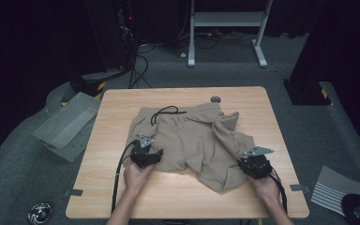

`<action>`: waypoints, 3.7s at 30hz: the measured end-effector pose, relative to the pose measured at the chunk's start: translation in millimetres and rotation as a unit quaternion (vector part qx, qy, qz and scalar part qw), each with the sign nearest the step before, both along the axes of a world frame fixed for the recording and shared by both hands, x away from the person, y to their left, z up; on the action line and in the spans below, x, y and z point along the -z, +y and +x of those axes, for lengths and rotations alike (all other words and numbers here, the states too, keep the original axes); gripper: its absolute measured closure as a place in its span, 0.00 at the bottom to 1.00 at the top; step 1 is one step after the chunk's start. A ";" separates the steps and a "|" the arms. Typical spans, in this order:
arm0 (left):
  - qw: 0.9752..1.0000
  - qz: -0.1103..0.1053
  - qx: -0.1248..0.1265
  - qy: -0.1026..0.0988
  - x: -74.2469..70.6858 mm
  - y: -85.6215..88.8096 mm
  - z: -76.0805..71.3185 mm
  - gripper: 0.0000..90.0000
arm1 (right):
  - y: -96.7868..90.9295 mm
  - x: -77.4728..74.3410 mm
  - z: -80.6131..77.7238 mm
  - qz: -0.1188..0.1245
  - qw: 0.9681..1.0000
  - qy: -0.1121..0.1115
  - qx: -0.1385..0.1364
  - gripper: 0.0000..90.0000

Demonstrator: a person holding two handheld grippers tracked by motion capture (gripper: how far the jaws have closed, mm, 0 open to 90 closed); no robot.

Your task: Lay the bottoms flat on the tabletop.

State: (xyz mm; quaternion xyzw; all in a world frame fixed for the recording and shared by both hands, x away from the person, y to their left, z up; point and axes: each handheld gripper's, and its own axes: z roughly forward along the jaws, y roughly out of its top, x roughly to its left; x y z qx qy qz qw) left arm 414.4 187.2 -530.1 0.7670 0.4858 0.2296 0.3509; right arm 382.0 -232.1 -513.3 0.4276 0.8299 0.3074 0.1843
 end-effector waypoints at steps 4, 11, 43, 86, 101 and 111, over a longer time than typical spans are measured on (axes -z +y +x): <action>1.000 -0.001 -0.001 0.000 0.0 0.0 -0.1 0.38 | -3.0 -8.2 3.5 0.021 0.999 -0.028 0.027 0.68; 1.000 0.001 -0.001 0.000 0.0 -0.1 -0.2 0.38 | 3.9 -20.0 38.8 -0.007 0.997 -0.053 0.062 0.61; 1.000 0.001 -0.004 0.000 0.0 -0.3 -0.5 0.37 | 7.5 -17.0 41.7 0.002 0.997 -0.056 0.048 0.68; 1.000 0.000 -0.006 0.000 0.0 0.0 -0.4 0.37 | -22.9 -1.4 7.4 -0.051 0.998 -0.013 0.037 0.99; 1.000 0.000 -0.007 0.001 0.0 0.0 -0.5 0.37 | 2.5 -9.0 31.5 -0.052 0.997 -0.036 0.048 0.88; 1.000 0.000 -0.007 0.001 0.0 0.3 -0.3 0.37 | -33.8 -3.0 -7.2 -0.046 0.998 0.000 0.043 0.99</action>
